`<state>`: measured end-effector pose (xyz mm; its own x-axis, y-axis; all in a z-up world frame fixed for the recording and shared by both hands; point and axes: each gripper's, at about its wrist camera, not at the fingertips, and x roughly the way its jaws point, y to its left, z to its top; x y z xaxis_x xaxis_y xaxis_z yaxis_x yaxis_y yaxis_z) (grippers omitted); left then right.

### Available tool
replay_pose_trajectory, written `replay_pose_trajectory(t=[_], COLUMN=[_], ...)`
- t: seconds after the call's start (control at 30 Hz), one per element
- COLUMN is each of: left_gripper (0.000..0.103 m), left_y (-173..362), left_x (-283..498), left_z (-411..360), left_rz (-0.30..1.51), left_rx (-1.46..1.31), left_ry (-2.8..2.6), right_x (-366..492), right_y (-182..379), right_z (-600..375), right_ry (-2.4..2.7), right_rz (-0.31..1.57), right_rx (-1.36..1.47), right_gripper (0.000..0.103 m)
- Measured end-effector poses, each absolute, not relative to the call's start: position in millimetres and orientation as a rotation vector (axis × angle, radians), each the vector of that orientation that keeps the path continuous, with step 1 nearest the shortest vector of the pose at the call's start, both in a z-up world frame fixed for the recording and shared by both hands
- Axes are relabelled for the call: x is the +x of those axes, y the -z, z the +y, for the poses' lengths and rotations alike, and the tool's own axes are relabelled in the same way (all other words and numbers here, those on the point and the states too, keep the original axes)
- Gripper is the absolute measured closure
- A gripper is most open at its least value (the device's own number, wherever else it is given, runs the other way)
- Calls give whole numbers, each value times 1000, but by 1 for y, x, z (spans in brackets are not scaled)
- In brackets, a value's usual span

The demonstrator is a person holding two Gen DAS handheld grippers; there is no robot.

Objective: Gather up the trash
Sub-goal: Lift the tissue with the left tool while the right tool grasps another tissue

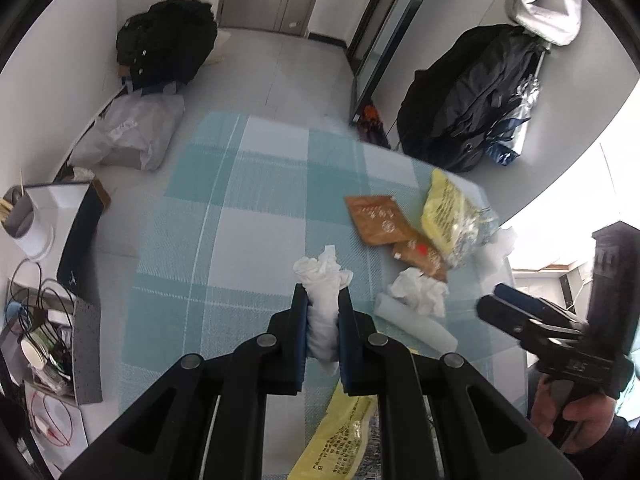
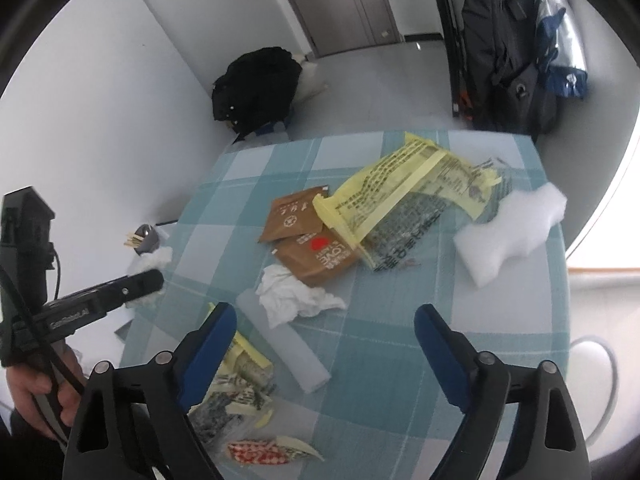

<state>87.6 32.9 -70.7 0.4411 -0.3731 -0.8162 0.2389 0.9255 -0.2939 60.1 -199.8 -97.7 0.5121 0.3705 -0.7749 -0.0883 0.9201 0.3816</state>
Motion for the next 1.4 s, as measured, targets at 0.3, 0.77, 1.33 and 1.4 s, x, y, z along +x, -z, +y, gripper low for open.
replay_pose_trajectory(t=[0.3, 0.77, 1.33, 1.4], left_gripper=[94, 94, 94, 94], left_y=[61, 59, 59, 56], left_x=[85, 85, 74, 70], left_z=[44, 52, 51, 46], left_rz=[1010, 1001, 983, 972], left_rx=[-192, -227, -160, -144], left_ry=[407, 419, 414, 421], right_x=[84, 92, 56, 47], right_y=[117, 128, 92, 81], right_z=[-171, -153, -162, -170], right_ry=[-273, -191, -332, -342], right_rz=[1103, 1087, 1010, 987], right_rx=[378, 341, 390, 395], right_gripper=[28, 66, 87, 87])
